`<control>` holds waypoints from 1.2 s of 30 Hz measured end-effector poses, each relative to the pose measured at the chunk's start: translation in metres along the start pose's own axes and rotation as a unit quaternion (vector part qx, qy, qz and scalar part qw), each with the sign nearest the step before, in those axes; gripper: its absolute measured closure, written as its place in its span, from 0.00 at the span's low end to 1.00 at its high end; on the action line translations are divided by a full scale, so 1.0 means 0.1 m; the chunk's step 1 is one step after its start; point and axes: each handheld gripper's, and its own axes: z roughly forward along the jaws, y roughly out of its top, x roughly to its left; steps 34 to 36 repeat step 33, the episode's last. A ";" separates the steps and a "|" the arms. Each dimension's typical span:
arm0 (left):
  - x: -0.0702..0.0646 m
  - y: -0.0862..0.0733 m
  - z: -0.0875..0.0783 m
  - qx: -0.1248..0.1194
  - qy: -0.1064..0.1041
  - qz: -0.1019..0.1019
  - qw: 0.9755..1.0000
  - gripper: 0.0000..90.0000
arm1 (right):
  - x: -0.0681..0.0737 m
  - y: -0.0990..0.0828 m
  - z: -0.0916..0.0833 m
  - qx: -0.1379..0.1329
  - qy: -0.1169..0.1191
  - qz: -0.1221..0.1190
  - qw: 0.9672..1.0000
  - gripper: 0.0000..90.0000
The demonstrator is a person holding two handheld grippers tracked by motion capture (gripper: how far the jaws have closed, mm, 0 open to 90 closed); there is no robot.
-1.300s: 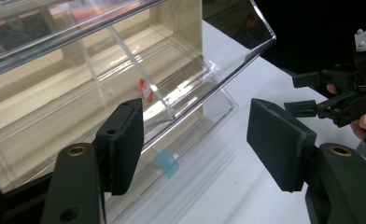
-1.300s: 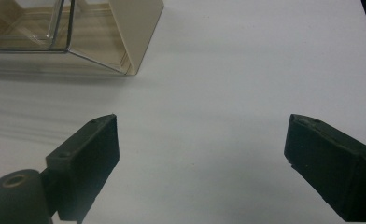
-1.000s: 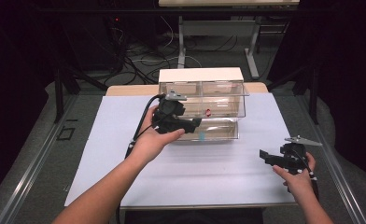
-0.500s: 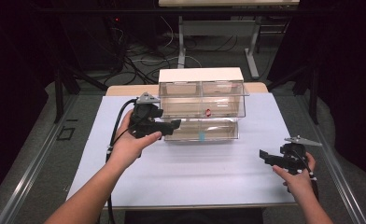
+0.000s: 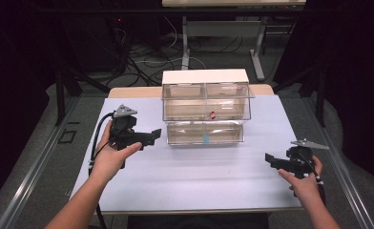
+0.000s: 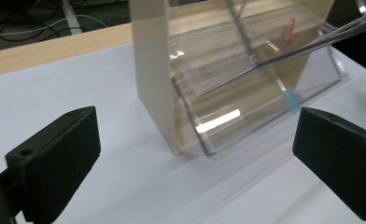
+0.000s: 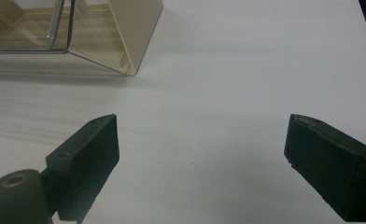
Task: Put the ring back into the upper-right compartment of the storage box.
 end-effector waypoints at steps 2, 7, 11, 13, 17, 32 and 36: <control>0.06 -0.08 0.00 -0.009 0.007 -0.011 1.000 0.00 | 0.00 0.00 0.00 0.000 0.000 0.000 1.000 0.11; 0.20 -0.31 0.02 -0.018 0.021 -0.039 0.999 0.00 | 0.00 0.00 -0.01 0.005 0.002 -0.001 1.000 0.11; 0.28 -0.46 0.04 -0.017 0.027 -0.053 0.998 0.00 | 0.01 0.00 0.00 -0.001 -0.001 0.001 1.000 0.11; 0.32 -0.53 0.04 -0.017 0.030 -0.056 0.998 0.00 | 0.01 0.00 -0.01 0.000 0.000 0.000 1.000 0.11; 0.36 -0.64 0.03 -0.018 0.034 -0.048 0.998 0.00 | 0.00 0.00 0.00 0.000 -0.001 0.000 1.000 0.11; 0.47 -0.98 0.12 0.008 0.053 -0.023 0.998 0.00 | 0.00 -0.01 0.00 0.008 -0.012 -0.024 1.000 0.11; 0.48 -0.99 0.14 0.009 0.053 -0.025 0.998 0.01 | 0.01 -0.02 0.00 0.010 -0.014 -0.027 0.999 0.11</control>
